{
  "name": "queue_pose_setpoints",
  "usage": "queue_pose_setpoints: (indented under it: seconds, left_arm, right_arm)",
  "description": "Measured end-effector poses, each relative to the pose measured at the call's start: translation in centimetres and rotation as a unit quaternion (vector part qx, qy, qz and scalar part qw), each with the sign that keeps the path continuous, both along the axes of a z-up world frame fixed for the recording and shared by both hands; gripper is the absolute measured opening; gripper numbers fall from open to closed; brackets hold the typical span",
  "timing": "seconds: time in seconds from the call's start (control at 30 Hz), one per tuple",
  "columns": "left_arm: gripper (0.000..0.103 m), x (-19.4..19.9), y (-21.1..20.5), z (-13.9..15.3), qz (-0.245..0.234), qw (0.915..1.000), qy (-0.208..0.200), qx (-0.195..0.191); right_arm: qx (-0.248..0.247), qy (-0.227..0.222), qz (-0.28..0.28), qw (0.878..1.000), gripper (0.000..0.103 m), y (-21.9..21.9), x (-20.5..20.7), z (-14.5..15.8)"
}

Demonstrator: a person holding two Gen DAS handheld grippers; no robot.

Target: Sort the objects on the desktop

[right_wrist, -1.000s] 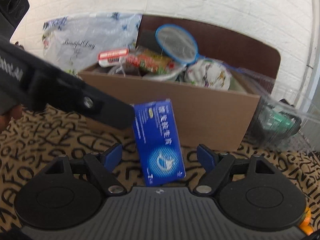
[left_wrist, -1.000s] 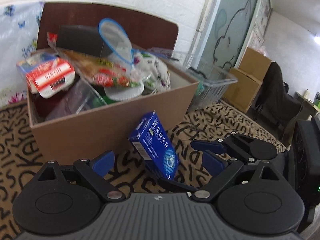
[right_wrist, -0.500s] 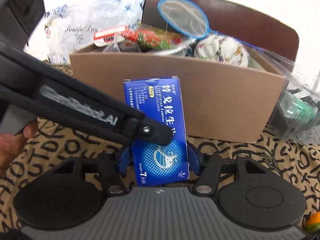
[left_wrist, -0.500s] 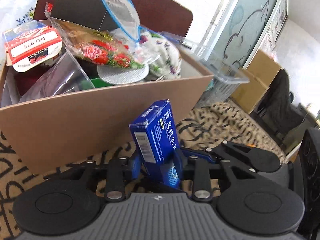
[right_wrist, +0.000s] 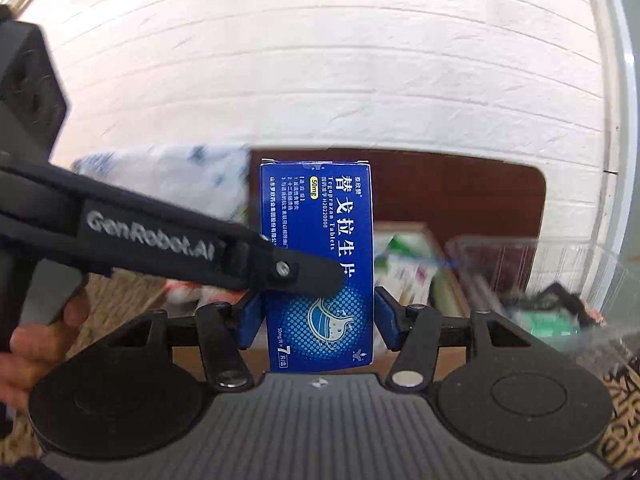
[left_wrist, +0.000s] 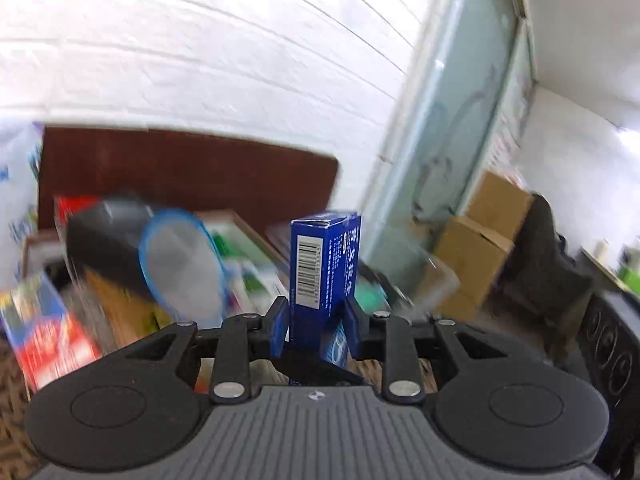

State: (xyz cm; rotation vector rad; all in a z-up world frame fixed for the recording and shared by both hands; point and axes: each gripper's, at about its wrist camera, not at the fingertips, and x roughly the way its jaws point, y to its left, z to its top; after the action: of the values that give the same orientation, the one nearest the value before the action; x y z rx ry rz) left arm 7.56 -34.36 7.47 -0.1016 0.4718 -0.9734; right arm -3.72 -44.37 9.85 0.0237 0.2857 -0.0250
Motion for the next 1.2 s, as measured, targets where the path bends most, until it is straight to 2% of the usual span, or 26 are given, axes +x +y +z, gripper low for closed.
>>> queue_pose_setpoints:
  seconds: [0.1,0.17,0.23,0.27,0.3,0.37,0.43,0.47,0.5,0.53,0.57,0.63,0.77,0.93,1.07,1.2]
  left_arm:
    - [0.032,3.1,-1.1,1.4,0.032,0.9994,0.006,-0.009]
    - [0.034,4.8,-1.5,2.5,0.06,0.9981,0.009,-0.012]
    - [0.046,5.8,-1.4,3.4,0.084,0.9962,0.0,-0.022]
    - [0.056,6.3,-1.3,3.8,0.096,0.995,-0.006,-0.026]
    - [0.06,6.5,-1.1,4.0,0.102,0.9943,-0.012,-0.028]
    - [0.06,7.3,-1.0,4.3,0.1,0.9946,-0.018,-0.02]
    - [0.067,7.9,-1.0,3.9,0.095,0.9953,-0.011,-0.013]
    - [0.077,8.1,-0.9,3.6,0.091,0.9958,-0.006,-0.013]
    - [0.09,8.2,-0.8,3.4,0.086,0.9962,-0.003,-0.015]
    - [0.096,8.4,-0.6,3.3,0.084,0.9962,-0.004,-0.019]
    - [0.101,8.2,-0.4,3.2,0.088,0.9958,-0.009,-0.024]
    - [0.102,7.9,-0.2,3.1,0.098,0.9945,-0.024,-0.026]
    - [0.103,7.3,-0.5,2.6,0.097,0.9948,-0.031,-0.003]
    - [0.103,5.1,0.3,2.0,0.101,0.9936,-0.04,0.032]
    - [0.103,2.4,1.9,1.7,0.135,0.9875,-0.051,0.064]
    - [0.103,-0.6,3.5,1.4,0.178,0.9781,-0.051,0.094]
  right_arm:
    - [0.034,-0.012,-0.015,0.999,0.056,-1.3,3.5,1.2]
    - [0.018,-0.019,-0.034,0.999,0.056,-1.5,6.1,2.0]
    - [0.003,-0.008,-0.049,0.999,0.056,-2.0,8.8,2.8]
    - [0.0,-0.002,-0.058,0.998,0.056,-2.3,10.0,3.1]
    - [-0.003,0.004,-0.065,0.998,0.056,-2.7,11.1,3.2]
    - [-0.008,0.025,-0.077,0.997,0.056,-3.5,13.3,3.0]
    - [0.005,0.04,-0.082,0.996,0.057,-4.4,14.5,2.2]
    - [0.021,0.05,-0.078,0.995,0.059,-4.8,15.0,1.8]
    - [0.044,0.06,-0.069,0.995,0.067,-5.2,15.2,1.0]
    - [0.063,0.066,-0.063,0.994,0.075,-5.6,15.2,0.5]
    - [0.072,0.065,-0.066,0.993,0.078,-5.5,14.9,-0.1]
    - [0.058,0.059,-0.075,0.994,0.085,-5.5,14.6,-0.7]
    - [0.047,0.066,-0.078,0.994,0.087,-6.0,14.3,-1.3]
    - [0.044,0.057,-0.083,0.994,0.091,-5.4,12.5,-0.5]
    - [0.019,0.052,-0.081,0.995,0.093,-4.0,9.5,0.7]
    - [0.001,0.063,-0.093,0.994,0.101,-2.5,6.1,1.6]
